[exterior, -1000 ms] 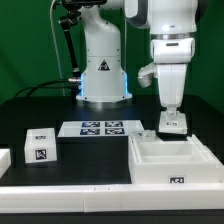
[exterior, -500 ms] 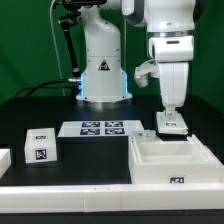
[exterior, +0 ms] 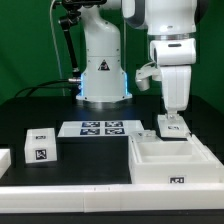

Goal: Assemble cabinet

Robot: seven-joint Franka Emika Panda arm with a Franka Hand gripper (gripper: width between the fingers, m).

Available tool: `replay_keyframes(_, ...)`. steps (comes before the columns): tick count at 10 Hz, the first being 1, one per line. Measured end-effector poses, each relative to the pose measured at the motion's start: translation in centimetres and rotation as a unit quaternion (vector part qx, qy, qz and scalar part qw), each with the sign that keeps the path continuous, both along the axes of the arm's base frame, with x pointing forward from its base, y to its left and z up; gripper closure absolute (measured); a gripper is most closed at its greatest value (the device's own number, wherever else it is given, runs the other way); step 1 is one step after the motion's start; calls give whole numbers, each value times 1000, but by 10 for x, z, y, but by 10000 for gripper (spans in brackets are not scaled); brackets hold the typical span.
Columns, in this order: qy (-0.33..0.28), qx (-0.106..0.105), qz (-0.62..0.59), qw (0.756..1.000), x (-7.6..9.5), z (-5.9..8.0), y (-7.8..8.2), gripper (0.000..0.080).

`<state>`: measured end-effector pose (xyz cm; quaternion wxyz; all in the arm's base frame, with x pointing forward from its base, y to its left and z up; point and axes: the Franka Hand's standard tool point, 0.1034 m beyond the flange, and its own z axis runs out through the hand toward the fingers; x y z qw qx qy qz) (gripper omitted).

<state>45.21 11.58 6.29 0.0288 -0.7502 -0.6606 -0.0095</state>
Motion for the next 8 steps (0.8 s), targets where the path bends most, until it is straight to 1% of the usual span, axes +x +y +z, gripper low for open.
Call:
replay_keyframes(4, 2, 0, 0, 1000, -1, -2, 0, 731)
replay_keyframes(6, 1, 2, -1, 1000, 3, -3, 1, 731)
replay_keyframes(8, 11, -1, 0, 1000, 3, -3, 0, 731)
